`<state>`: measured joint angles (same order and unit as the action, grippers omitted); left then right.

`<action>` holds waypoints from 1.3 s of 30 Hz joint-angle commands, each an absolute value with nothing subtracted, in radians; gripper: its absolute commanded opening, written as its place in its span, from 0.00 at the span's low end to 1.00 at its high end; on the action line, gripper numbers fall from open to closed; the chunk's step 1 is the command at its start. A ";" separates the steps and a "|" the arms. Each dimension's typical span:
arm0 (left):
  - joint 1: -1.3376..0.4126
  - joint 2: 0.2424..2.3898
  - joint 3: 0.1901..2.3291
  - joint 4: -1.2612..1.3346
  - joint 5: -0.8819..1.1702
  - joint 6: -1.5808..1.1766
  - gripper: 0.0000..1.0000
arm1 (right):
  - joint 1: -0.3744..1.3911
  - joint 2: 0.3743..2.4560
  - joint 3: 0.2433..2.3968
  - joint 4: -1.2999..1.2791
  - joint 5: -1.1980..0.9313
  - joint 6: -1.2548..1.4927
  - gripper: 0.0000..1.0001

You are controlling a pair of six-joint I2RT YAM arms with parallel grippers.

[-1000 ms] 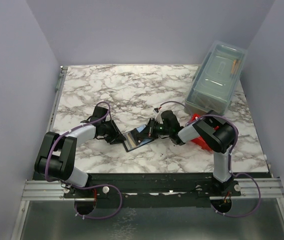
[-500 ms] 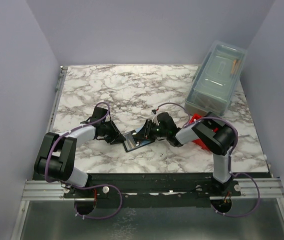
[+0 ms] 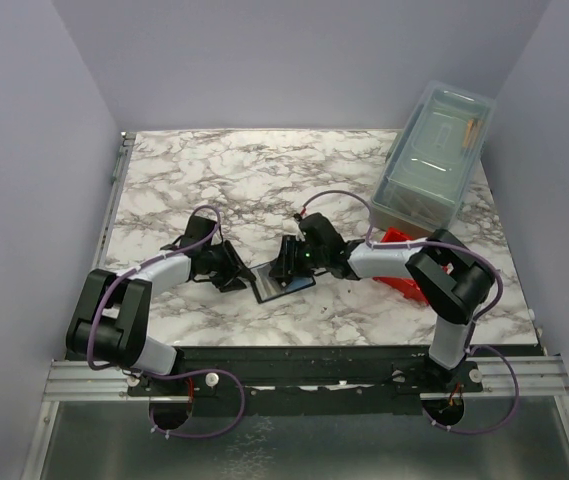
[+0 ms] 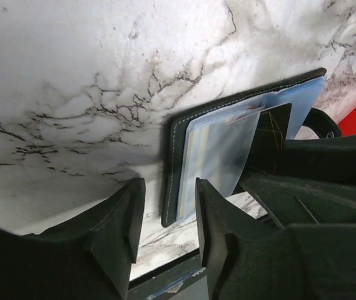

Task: Put the credit cards into the card holder
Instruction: Insert the credit card into the card holder.

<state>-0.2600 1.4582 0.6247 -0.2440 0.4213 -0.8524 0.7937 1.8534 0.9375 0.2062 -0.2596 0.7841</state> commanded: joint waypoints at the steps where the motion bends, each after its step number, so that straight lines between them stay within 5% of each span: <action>1: -0.268 1.443 0.586 -0.345 0.391 -0.820 0.50 | 0.798 1.823 0.955 -0.036 -0.144 0.661 0.47; 4: -0.270 1.429 0.586 -0.353 0.407 -0.827 0.63 | 0.798 1.813 0.978 -0.063 -0.129 0.629 0.53; 18: -0.300 1.453 0.585 -0.291 0.540 -0.821 0.67 | 0.795 1.761 1.034 -0.159 -0.020 0.543 0.72; 23: -0.337 1.480 0.592 -0.264 0.548 -0.833 0.59 | 0.792 1.754 1.006 -0.143 -0.009 0.570 0.64; 31: -0.354 1.506 0.614 -0.227 0.537 -0.841 0.52 | 0.780 1.730 1.010 -0.172 0.018 0.532 0.73; 36: -0.370 1.540 0.630 -0.208 0.547 -0.844 0.46 | 0.781 1.722 0.977 -0.153 0.019 0.551 0.59; 39: -0.382 1.556 0.644 -0.194 0.545 -0.850 0.44 | 0.781 1.715 0.979 -0.169 0.038 0.541 0.68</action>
